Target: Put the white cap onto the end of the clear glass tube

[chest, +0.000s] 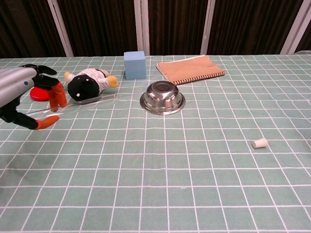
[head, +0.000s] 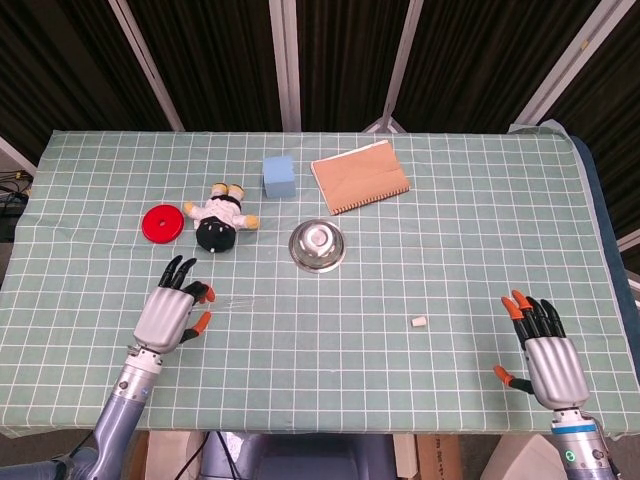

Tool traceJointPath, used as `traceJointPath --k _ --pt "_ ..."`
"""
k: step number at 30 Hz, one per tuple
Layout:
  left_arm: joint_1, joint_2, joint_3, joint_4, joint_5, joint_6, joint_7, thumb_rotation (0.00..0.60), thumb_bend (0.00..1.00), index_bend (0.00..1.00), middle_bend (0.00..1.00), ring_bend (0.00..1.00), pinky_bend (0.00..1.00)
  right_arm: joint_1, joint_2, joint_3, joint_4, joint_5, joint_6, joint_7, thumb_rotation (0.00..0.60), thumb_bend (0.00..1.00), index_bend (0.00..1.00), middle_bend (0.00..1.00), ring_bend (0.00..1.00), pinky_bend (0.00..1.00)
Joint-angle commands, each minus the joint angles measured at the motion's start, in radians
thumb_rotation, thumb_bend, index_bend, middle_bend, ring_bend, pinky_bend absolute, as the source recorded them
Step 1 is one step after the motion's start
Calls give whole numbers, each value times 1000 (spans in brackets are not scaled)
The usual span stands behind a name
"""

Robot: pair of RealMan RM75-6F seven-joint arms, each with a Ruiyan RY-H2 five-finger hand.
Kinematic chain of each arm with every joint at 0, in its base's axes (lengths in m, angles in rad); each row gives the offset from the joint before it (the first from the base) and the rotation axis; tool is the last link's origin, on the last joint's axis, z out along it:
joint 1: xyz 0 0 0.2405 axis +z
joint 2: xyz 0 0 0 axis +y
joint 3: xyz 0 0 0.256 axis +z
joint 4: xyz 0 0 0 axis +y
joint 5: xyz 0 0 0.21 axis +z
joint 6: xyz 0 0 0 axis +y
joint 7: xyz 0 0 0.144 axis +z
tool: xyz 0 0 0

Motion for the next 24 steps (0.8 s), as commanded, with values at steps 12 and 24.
traceJointPath --k 12,24 --pt "-31 69 -30 104 112 -30 -273 600 738 536 557 99 0 44 -16 36 -22 58 -66 -33 600 186 40 20 0 0" --pt "-69 99 -66 98 137 -54 -341 600 738 536 556 99 0 176 -112 96 -32 169 -233 -211 600 185 299 161 25 0"
